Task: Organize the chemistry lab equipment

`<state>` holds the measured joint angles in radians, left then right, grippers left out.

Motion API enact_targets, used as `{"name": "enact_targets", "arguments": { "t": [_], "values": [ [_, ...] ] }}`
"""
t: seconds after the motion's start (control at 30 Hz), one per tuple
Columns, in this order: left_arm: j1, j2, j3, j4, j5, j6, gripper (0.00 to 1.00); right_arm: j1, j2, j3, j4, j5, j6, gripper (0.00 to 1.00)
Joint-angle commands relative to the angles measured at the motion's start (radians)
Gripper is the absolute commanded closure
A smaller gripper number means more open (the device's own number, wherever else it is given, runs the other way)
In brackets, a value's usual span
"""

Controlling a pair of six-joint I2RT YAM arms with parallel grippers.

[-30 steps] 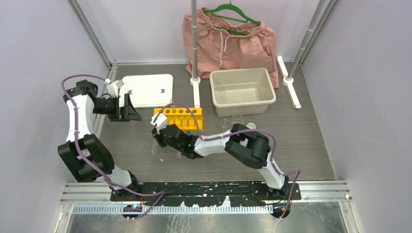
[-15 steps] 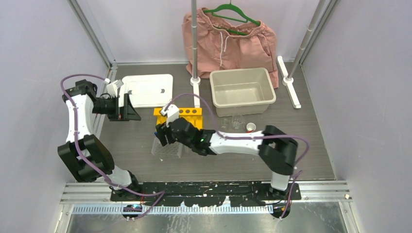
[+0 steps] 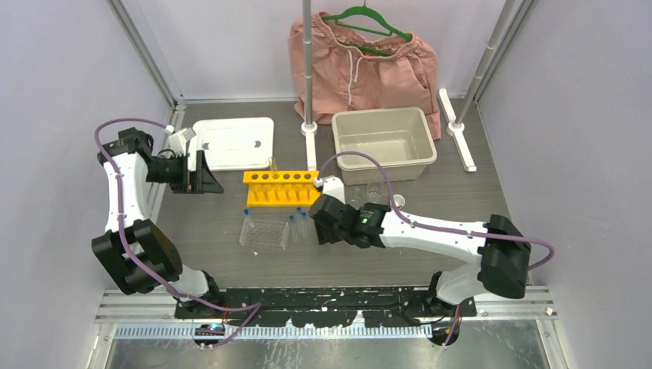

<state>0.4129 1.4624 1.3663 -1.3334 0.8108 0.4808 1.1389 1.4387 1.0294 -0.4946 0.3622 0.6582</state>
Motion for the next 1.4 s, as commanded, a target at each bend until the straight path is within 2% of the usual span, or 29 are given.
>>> {"name": "enact_targets", "arguments": {
  "t": [0.0, 0.1, 0.2, 0.33, 0.53, 0.6, 0.7, 0.8, 0.93, 1.03, 1.2, 1.37],
  "values": [
    [0.008, -0.042, -0.026, -0.023, 0.009, 0.028, 0.06, -0.017, -0.138, -0.010, -0.251, 0.000, 0.087, 0.51],
    [0.008, -0.039, -0.044, -0.033, 0.002, 0.047, 0.08, -0.035, -0.186, -0.047, -0.240, -0.063, 0.123, 0.54],
    [0.008, -0.029, -0.047, -0.043, -0.011, 0.072, 0.09, -0.036, -0.169, -0.066, -0.177, -0.136, 0.146, 0.59],
    [0.008, -0.009, -0.042, -0.049, -0.035, 0.086, 0.10, -0.037, -0.068, 0.012, -0.112, -0.150, 0.053, 0.63],
    [0.009, 0.000, -0.044, -0.049, -0.053, 0.095, 0.11, -0.037, 0.068, 0.053, 0.176, -0.192, -0.072, 0.64],
    [0.008, -0.008, -0.055, -0.045, -0.055, 0.098, 0.12, -0.037, 0.143, 0.097, 0.211, -0.198, -0.094, 0.68],
    [0.010, -0.016, -0.063, -0.043, -0.068, 0.102, 0.12, -0.036, 0.243, 0.139, 0.281, -0.288, -0.115, 0.75],
    [0.010, -0.019, -0.056, -0.049, -0.090, 0.108, 0.13, -0.026, 0.302, 0.173, 0.308, -0.398, -0.144, 0.78],
    [0.017, -0.016, -0.039, -0.071, -0.098, 0.128, 0.13, -0.004, 0.348, 0.198, 0.319, -0.493, -0.188, 0.93],
    [0.020, -0.013, -0.026, -0.078, -0.098, 0.128, 0.13, 0.010, 0.381, 0.220, 0.311, -0.557, -0.206, 0.99],
    [0.023, 0.004, 0.006, -0.091, -0.103, 0.129, 0.13, 0.060, 0.445, 0.244, 0.259, -0.592, -0.263, 0.99],
    [0.029, 0.009, 0.008, -0.093, -0.105, 0.131, 0.13, 0.078, 0.489, 0.232, 0.282, -0.509, -0.268, 0.99]
  ]
}}
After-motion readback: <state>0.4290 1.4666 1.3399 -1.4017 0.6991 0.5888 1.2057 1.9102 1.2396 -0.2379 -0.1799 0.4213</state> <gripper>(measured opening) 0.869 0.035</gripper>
